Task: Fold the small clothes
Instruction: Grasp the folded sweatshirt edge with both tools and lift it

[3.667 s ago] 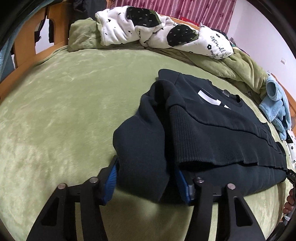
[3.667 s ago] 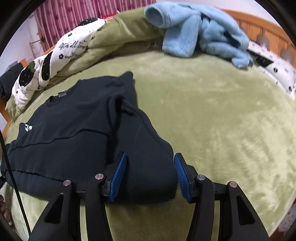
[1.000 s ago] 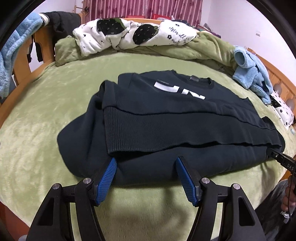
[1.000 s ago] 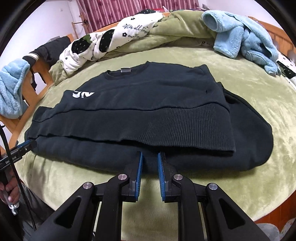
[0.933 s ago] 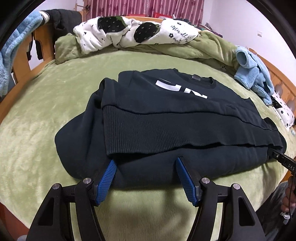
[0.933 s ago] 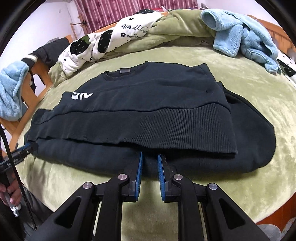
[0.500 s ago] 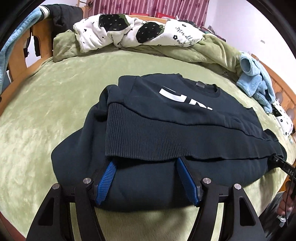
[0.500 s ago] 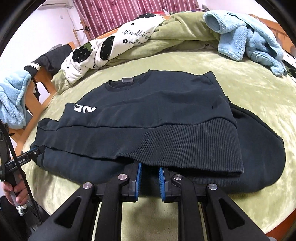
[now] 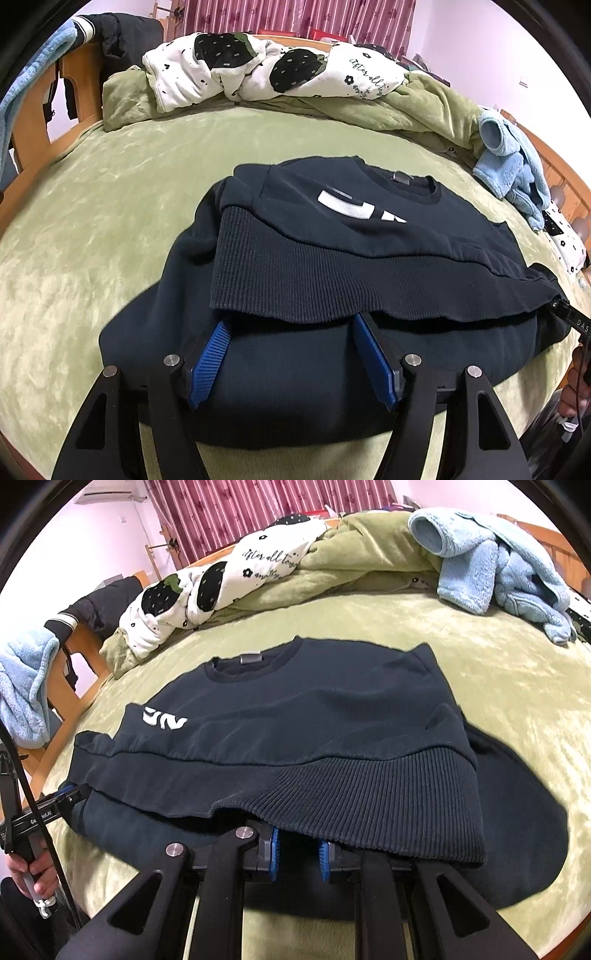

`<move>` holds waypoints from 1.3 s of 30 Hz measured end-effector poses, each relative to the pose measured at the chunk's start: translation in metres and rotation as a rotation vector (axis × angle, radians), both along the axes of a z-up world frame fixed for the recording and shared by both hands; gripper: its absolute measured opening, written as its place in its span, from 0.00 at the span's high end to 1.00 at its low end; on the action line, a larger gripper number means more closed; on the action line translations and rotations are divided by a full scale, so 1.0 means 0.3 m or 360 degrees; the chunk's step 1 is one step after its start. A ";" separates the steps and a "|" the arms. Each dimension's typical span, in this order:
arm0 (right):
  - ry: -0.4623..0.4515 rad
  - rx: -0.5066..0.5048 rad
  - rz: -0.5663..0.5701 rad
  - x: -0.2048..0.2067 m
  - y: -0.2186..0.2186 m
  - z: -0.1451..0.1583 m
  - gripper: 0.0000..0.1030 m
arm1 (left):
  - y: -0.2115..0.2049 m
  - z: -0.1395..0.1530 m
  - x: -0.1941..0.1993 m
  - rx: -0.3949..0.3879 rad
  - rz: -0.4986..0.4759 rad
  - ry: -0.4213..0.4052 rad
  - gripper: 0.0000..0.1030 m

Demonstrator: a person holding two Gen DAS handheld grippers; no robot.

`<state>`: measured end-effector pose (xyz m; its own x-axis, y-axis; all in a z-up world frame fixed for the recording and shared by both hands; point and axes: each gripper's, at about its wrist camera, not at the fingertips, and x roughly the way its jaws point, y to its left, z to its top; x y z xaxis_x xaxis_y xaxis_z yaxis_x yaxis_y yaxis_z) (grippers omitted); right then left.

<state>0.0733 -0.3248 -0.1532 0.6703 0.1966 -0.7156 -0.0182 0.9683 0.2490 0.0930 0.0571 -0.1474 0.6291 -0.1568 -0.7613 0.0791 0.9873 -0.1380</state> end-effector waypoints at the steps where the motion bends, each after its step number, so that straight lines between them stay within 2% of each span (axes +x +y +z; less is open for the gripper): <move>1: 0.0001 -0.0003 -0.0007 0.011 -0.001 0.001 0.85 | -0.002 0.002 0.006 0.0002 0.0000 -0.0004 0.35; 9: -0.0021 0.0023 -0.0023 0.123 -0.020 0.020 0.85 | -0.009 0.041 0.105 -0.0021 0.0009 -0.0068 0.35; 17: -0.0021 -0.0035 -0.0041 0.289 -0.037 0.035 0.84 | -0.047 0.067 0.258 -0.0009 0.0026 -0.0116 0.35; 23: -0.0050 -0.0028 -0.0083 0.381 -0.076 0.067 0.82 | -0.040 0.125 0.352 -0.0102 0.0078 -0.0190 0.35; 29: -0.0090 -0.0033 -0.0142 0.424 -0.127 0.107 0.77 | -0.031 0.165 0.391 -0.0104 0.0096 -0.0241 0.35; 31: -0.0087 -0.0043 -0.0152 0.427 -0.141 0.107 0.73 | -0.023 0.162 0.393 -0.0089 0.0096 -0.0232 0.35; 33: -0.0077 -0.0051 -0.0170 0.430 -0.161 0.102 0.61 | -0.012 0.150 0.397 -0.0049 0.0106 -0.0218 0.35; 36: -0.0058 -0.0051 -0.0199 0.434 -0.185 0.092 0.55 | 0.000 0.115 0.402 0.0024 0.0126 -0.0181 0.35; 39: -0.0028 -0.0089 -0.0222 0.448 -0.208 0.075 0.54 | 0.012 0.074 0.420 0.0079 0.0136 -0.0139 0.35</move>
